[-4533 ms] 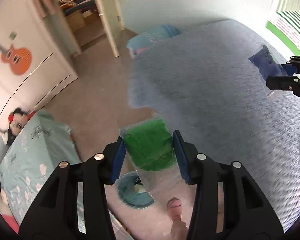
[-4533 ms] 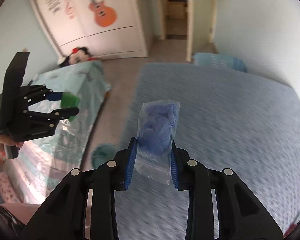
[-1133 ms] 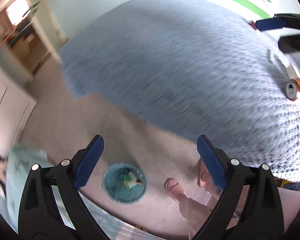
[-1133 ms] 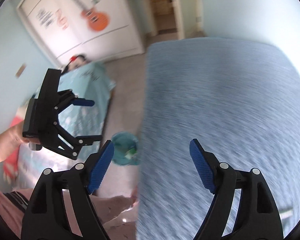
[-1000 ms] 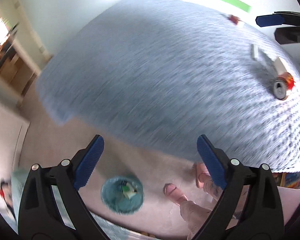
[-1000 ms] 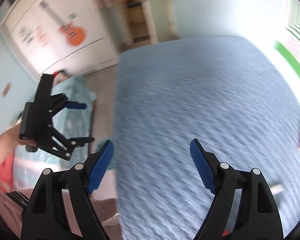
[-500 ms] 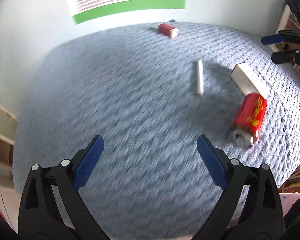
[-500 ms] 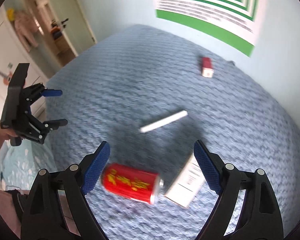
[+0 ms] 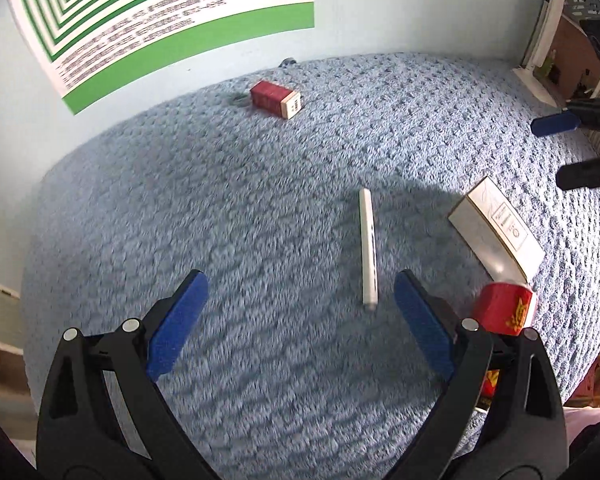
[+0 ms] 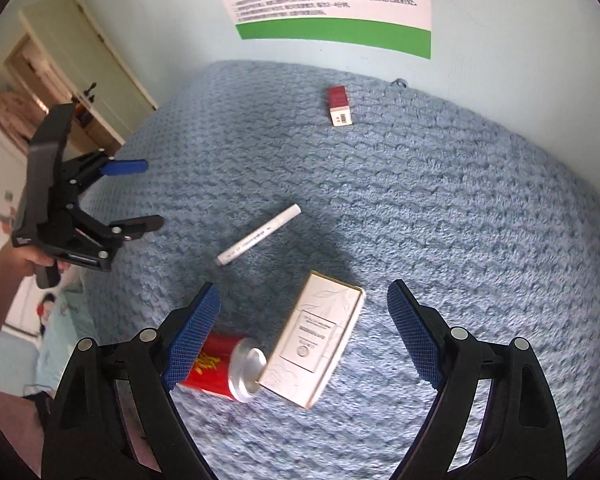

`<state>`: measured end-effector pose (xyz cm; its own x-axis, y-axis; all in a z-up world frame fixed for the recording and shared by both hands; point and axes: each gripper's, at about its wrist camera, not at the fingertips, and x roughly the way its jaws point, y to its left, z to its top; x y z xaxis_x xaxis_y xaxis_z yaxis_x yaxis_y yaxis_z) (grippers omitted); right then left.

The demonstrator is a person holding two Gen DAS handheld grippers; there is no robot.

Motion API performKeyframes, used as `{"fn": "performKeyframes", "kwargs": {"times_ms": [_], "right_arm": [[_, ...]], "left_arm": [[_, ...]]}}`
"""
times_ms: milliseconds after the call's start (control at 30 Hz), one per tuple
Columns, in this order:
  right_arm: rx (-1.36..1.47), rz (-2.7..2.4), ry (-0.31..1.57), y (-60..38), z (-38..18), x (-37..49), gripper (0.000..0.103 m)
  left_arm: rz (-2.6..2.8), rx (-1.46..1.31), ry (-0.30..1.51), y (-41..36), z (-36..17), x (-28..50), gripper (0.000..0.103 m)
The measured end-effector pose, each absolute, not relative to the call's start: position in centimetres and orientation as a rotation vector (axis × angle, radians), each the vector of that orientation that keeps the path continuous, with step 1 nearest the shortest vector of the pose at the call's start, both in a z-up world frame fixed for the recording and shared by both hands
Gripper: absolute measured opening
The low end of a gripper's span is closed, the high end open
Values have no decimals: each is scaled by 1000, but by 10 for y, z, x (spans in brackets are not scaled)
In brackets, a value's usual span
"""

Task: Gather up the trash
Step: 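Grasp the red box with the left tool while the right tool grasps the white marker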

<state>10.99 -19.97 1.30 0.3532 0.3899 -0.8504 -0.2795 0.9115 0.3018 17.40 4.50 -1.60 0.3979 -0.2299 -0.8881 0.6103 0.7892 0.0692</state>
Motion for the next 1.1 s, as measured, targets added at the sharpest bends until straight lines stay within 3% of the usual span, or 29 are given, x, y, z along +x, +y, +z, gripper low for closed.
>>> {"fn": "performKeyframes", "kwargs": {"times_ms": [633, 800, 933, 1000, 1100], "right_arm": [[400, -49, 1164, -74, -50, 154, 83], [422, -164, 1207, -71, -78, 168, 62], [443, -228, 1214, -70, -91, 170, 55], [444, -256, 1228, -69, -99, 172, 43], [437, -280, 1230, -67, -106, 173, 34]], "left_arm": [[-992, 749, 875, 1, -41, 344, 94], [-1053, 754, 889, -22, -68, 377, 96], [-1088, 767, 911, -39, -90, 395, 96], [-1093, 759, 912, -49, -99, 405, 96], [-1110, 738, 929, -58, -109, 416, 96]]}}
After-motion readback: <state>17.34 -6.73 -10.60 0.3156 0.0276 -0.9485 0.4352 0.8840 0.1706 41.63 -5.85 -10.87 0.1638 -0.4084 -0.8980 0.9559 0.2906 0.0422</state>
